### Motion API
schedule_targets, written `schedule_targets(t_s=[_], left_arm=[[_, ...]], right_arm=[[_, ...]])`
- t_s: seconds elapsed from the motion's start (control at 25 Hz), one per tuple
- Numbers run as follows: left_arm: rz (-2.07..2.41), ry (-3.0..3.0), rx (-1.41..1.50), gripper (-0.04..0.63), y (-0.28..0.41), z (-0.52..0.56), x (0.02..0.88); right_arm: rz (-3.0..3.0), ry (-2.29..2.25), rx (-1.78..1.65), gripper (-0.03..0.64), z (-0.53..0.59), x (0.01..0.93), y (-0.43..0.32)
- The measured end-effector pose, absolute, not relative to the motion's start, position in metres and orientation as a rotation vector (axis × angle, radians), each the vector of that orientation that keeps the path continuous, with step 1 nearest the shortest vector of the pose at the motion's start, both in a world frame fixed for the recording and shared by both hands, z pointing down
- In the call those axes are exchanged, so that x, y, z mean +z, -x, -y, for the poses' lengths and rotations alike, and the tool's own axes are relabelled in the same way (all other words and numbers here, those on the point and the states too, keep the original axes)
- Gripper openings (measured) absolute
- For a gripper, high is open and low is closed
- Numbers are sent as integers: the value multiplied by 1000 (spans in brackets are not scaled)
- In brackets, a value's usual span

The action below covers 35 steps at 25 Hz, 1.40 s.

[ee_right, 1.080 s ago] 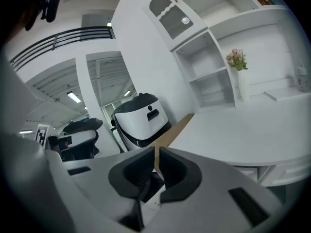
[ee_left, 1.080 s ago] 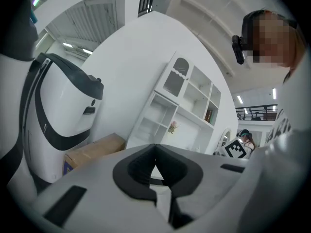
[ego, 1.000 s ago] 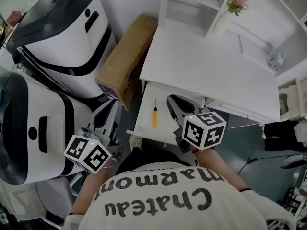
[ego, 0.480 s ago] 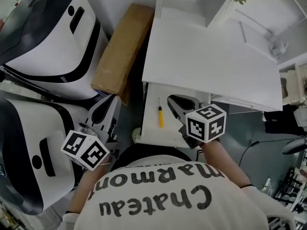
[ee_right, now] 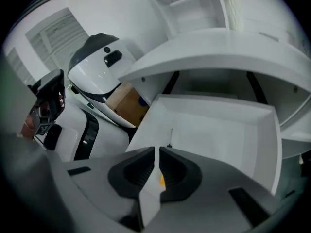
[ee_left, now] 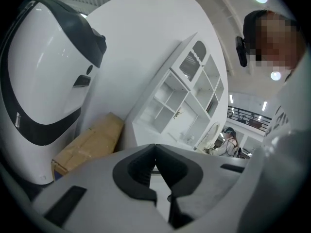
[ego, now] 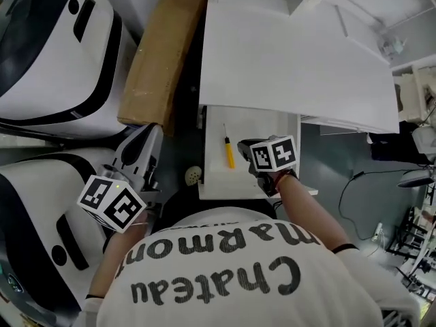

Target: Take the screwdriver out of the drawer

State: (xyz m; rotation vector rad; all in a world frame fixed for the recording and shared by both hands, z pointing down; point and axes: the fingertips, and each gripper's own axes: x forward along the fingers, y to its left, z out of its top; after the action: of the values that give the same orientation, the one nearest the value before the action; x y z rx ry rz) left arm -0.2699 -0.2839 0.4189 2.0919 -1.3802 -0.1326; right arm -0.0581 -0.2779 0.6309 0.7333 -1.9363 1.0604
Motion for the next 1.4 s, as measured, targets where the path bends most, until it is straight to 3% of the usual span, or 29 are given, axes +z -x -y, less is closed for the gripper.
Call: schedule_targets(t_s=[0.4,0.44,0.52,0.56,1.4], left_arm=[[1369,-2044,-129,23,290,299,441],[1375,-2031,-131,23,293,299,443],[1385,-2012,-135,23,299,299,447],[1389,-2007,-135,23,302,299,449],[1406,-1928,-110,23,318,310,466]], right_arm=[[1783,-688,1128,58,272,677,69],[1766,-678,1119,71,270,682,69],[1733,-659,1118,178,267,692,69],[1719,-654,1123,193,265,697,69],[1533,-639,1116,143,246,742,60]])
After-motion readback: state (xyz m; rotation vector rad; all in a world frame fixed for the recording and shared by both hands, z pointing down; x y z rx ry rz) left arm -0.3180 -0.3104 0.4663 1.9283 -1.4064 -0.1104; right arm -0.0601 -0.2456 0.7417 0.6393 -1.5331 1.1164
